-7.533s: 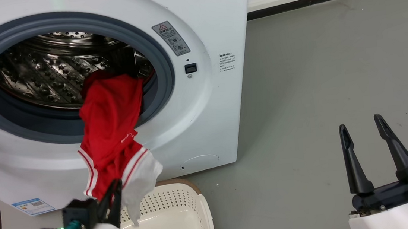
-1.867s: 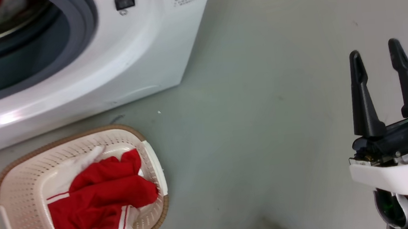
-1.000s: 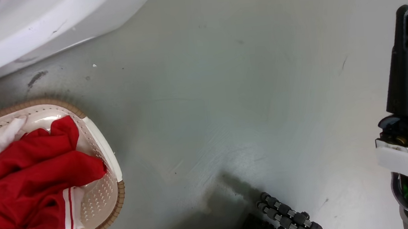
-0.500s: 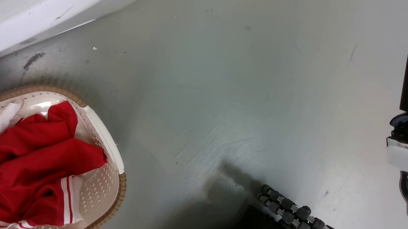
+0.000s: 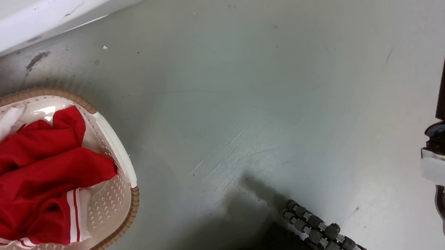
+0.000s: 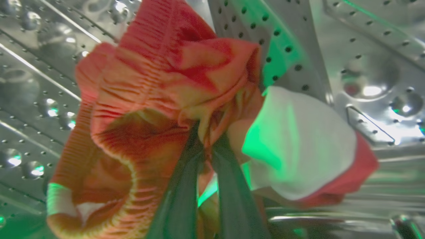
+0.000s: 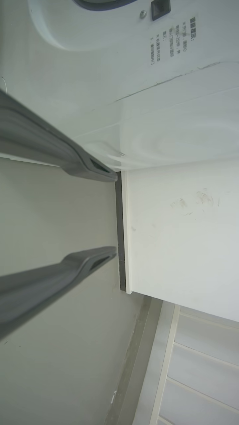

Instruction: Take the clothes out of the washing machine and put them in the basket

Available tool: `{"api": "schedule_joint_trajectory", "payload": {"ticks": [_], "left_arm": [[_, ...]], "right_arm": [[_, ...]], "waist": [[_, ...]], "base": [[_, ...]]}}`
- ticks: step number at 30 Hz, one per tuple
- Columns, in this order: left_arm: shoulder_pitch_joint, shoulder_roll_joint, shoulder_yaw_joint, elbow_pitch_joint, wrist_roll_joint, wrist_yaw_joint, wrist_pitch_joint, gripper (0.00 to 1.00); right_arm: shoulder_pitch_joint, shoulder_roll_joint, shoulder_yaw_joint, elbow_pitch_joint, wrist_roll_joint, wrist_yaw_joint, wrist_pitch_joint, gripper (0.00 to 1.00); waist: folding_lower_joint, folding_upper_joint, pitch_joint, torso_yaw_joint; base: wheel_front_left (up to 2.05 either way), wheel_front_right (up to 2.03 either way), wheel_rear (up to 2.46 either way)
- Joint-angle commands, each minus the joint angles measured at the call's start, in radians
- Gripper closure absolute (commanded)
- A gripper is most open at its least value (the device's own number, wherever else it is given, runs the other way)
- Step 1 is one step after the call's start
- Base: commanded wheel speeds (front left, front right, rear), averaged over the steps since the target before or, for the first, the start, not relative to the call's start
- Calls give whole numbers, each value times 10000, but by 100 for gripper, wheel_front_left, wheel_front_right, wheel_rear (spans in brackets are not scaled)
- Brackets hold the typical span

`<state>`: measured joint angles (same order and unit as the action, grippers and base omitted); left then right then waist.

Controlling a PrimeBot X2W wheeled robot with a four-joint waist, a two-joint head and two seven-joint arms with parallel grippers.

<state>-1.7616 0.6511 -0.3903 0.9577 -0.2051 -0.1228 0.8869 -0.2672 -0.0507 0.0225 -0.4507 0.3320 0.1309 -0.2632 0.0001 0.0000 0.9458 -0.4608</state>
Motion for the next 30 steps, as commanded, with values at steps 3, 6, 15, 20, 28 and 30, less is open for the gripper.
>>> {"api": "schedule_joint_trajectory", "payload": {"ticks": [3, 6, 15, 20, 28, 30], "left_arm": [[-103, 79, -132, 210, 16, -37, -545, 100], [-6, 215, -206, 343, -67, -47, -1083, 100], [1262, 29, -305, 801, -921, -62, -3354, 100], [2153, -139, -372, 950, -1404, -65, -4577, 100], [3848, -245, -463, 1099, -2068, -66, -6671, 100], [4270, -317, -463, 1083, -2215, -67, -7240, 100]], "right_arm": [[-260, 8, 115, 63, -43, -3, -24, 0], [-266, 7, 269, 116, -46, -3, -24, 0], [-98, 7, 356, 337, -461, -3, -24, 0], [53, 7, 389, 451, -740, -3, -24, 0], [426, 7, 458, 594, -1138, -3, -24, 0], [518, 5, 484, 627, -1244, -3, -23, 0]], "waist": [[-1, 0, -164, -82], [-1, 0, -384, -190], [-1, 0, -1595, 96], [-1, 0, -2245, 269], [-1, 0, -3280, 565], [-1, 0, -3523, 664]], "base": [[0, 0, 0], [0, 0, 0], [0, 0, 0], [0, 0, 0], [0, 0, 0], [0, 0, 0]]}}
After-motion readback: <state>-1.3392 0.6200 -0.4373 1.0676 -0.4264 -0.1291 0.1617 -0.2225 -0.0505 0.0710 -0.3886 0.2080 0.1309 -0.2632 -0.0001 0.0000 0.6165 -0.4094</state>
